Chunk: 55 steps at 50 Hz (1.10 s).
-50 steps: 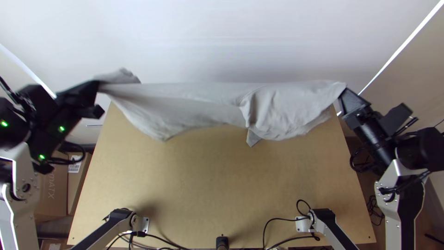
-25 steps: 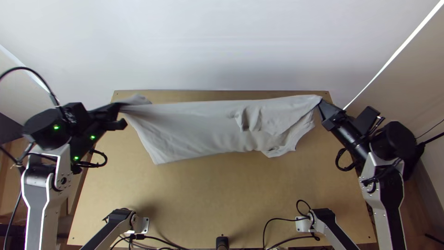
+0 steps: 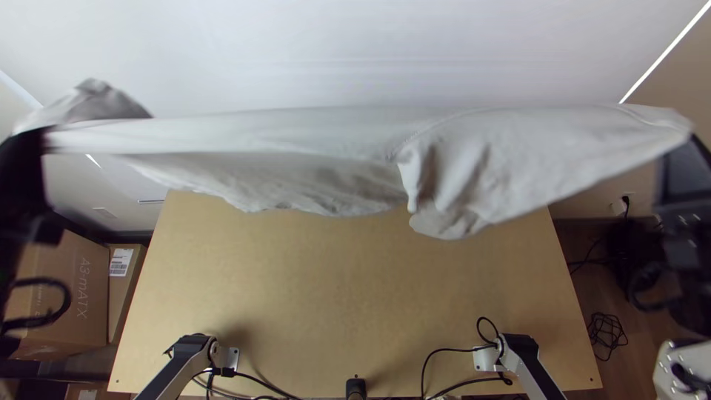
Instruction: Fold the t-shirt
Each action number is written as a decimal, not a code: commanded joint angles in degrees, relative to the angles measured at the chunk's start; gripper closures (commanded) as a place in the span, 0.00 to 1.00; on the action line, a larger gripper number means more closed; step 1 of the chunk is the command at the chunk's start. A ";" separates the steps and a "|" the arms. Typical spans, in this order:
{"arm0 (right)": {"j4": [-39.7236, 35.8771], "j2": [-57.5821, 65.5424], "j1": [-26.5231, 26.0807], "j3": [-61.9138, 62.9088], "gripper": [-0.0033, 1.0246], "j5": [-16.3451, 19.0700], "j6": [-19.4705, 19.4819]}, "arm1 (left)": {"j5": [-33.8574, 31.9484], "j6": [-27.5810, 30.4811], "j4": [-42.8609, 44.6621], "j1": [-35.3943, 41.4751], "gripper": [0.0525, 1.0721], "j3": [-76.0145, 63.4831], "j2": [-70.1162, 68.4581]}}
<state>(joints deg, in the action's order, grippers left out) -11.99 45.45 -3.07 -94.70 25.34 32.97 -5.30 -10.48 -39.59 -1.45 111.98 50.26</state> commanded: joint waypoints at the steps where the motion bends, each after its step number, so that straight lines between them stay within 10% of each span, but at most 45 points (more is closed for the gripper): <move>1: -1.02 -3.00 -1.41 -5.06 0.98 -3.11 0.87 | 2.93 1.78 -0.22 -2.15 0.98 5.53 -3.68; 18: -10.86 -7.22 -0.53 -10.86 0.98 -2.58 3.68 | -2.79 3.01 -3.47 -9.09 0.98 6.84 -10.97; 32: -13.41 -8.80 -0.53 12.96 0.98 -2.40 3.33 | -3.14 -1.56 -6.46 -1.62 0.98 -25.15 -19.85; 55: 8.39 -4.58 4.74 57.17 0.98 -8.03 1.04 | -5.77 0.64 16.48 0.05 0.98 -69.18 -15.28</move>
<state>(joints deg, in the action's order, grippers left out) -9.21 36.95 0.60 -39.64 21.56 34.24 -12.64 -10.50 -29.67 -0.93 46.26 30.30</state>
